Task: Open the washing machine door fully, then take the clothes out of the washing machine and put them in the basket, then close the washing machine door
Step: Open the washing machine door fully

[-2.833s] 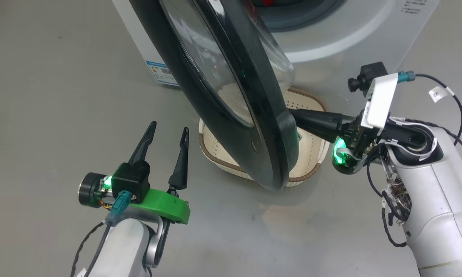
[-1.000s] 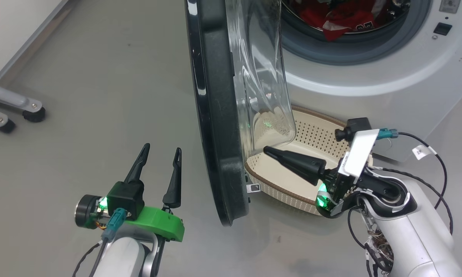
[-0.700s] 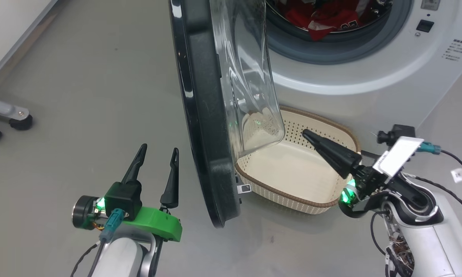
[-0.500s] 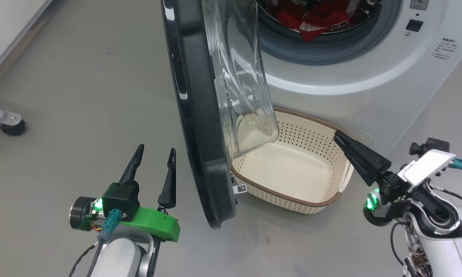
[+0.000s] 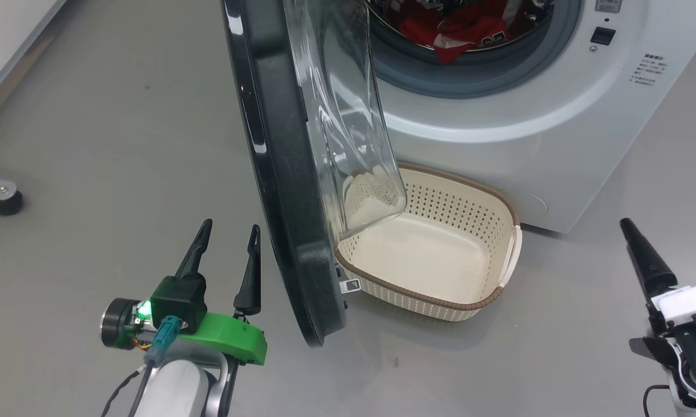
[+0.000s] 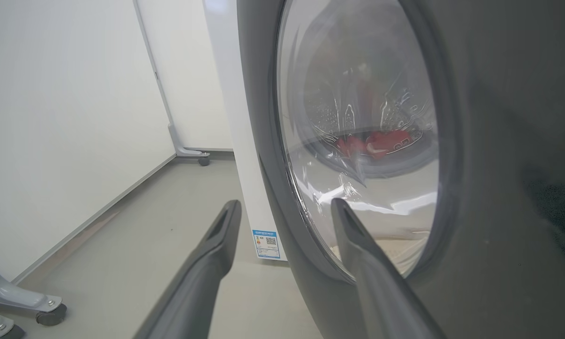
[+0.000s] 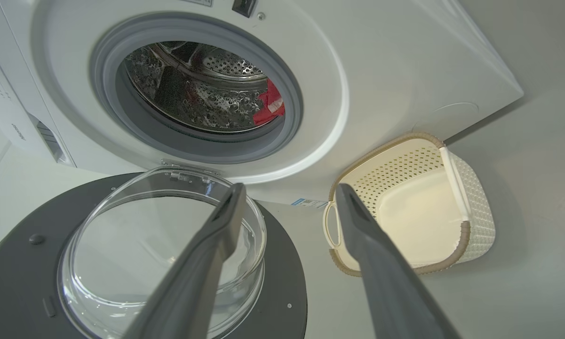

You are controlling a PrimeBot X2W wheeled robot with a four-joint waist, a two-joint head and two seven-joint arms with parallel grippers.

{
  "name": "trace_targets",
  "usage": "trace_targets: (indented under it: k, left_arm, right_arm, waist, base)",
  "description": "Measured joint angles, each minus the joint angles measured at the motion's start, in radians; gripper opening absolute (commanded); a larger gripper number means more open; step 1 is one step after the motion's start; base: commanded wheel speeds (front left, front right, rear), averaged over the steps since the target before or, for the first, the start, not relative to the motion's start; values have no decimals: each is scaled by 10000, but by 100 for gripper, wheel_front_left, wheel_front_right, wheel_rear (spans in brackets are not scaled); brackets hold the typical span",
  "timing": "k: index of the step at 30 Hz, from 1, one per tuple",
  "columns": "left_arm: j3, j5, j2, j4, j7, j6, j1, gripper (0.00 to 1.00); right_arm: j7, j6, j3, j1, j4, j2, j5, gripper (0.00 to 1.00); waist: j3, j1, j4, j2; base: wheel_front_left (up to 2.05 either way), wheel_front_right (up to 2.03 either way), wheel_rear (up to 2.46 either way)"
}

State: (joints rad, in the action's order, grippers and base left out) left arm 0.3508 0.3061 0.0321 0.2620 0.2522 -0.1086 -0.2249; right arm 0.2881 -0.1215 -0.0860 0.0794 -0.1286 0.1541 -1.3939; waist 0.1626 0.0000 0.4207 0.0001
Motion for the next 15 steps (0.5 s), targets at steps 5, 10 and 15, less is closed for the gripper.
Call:
trace_targets:
  k: [5,10,15]
  left_arm:
    - [-38,0,0,46,0,4,2,100]
    - [-109,0,0,113,0,6,19,100]
    - [-142,0,0,165,0,8,67,100]
  right_arm:
    - [-1549,-2,-257,-369,81,318,1753,100]
    - [-3162,-2,-516,-719,82,1016,3919,100]
    - [-4665,472,-617,-982,217,1651,6182,100]
  waist:
    - [-32,0,-15,0]
    - [-107,0,-24,0]
    - [-179,0,-25,0]
  base:
    - [0,0,0]
    - [0,0,0]
    - [0,0,0]
